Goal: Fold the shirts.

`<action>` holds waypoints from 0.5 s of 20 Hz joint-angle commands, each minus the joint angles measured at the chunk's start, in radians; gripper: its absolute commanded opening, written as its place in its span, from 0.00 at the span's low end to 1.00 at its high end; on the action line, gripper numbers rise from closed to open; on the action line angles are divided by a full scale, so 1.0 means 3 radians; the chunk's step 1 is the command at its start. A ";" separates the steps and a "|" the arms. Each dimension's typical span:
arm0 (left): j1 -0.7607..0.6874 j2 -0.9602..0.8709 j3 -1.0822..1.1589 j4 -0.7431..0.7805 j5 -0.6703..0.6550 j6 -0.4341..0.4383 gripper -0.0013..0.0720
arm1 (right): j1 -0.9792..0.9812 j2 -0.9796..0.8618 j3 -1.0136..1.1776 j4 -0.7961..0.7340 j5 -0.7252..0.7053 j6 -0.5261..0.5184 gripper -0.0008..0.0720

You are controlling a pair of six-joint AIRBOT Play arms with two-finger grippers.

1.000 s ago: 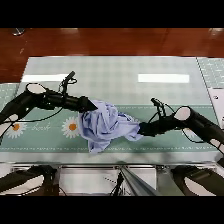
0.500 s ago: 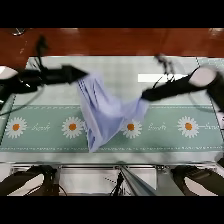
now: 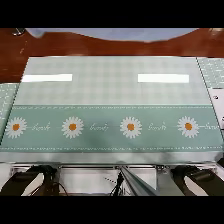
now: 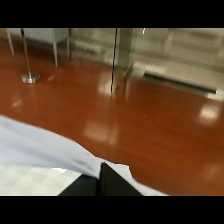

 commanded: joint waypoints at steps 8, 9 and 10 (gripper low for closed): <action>-0.0009 0.0459 -0.0356 0.0875 -0.1960 -0.0884 0.05 | -0.0006 0.0821 -0.1083 -0.0216 0.0647 0.0395 0.04; -0.0037 0.0470 -0.0609 0.0843 -0.1958 -0.0879 0.05 | -0.0006 0.0821 -0.1292 -0.0197 0.0633 0.0395 0.04; -0.0076 0.0469 -0.0912 0.0830 -0.1919 -0.0871 0.05 | -0.0006 0.0815 -0.1490 -0.0197 0.0601 0.0394 0.04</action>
